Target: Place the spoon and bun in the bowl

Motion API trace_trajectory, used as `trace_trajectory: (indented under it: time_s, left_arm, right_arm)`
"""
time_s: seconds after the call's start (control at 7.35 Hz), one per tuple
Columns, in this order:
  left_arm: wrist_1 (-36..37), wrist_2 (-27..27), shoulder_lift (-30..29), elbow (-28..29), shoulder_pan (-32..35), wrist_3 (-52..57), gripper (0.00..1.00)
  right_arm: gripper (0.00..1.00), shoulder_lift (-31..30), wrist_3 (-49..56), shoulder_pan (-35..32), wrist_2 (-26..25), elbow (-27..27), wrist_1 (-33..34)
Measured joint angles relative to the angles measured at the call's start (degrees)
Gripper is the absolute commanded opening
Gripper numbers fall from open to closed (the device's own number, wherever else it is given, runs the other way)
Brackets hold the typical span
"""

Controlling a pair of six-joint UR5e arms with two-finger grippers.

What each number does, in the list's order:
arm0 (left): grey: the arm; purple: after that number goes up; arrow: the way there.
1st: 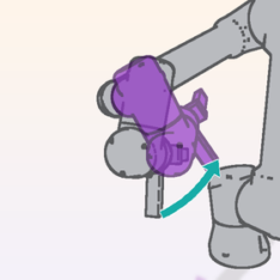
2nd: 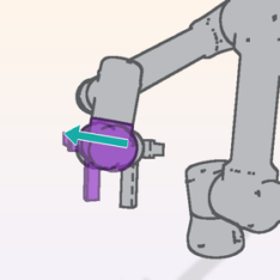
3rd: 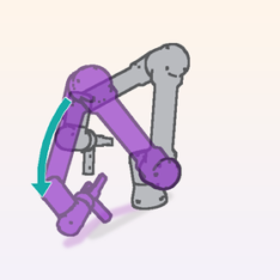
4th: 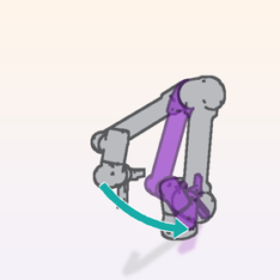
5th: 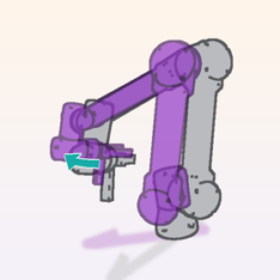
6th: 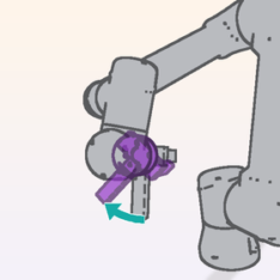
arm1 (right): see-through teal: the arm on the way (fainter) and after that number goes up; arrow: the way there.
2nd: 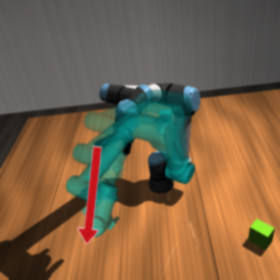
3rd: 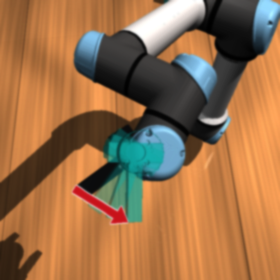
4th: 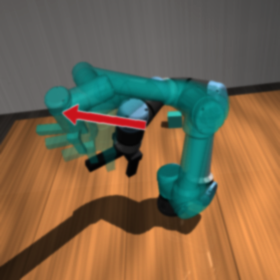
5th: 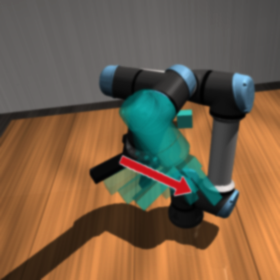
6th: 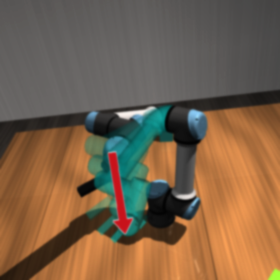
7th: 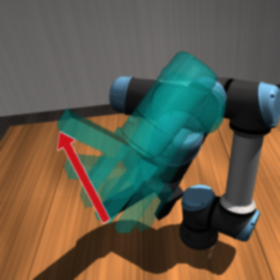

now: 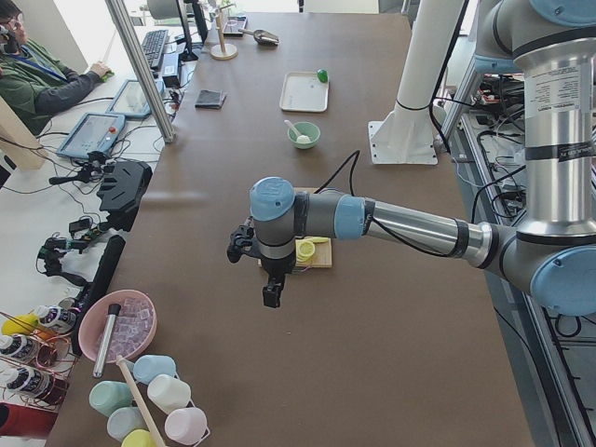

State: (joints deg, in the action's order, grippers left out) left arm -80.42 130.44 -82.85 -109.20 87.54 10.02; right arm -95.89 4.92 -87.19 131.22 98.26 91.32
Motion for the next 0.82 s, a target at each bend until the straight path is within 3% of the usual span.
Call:
trace_trajectory:
  time_s: [0.82]
  left_arm:
    - [0.00,0.15,0.00,-0.04,-0.01,0.00,0.98]
  right_arm:
    - [1.00,0.00,-0.08,0.31,0.00,-0.08,-0.99]
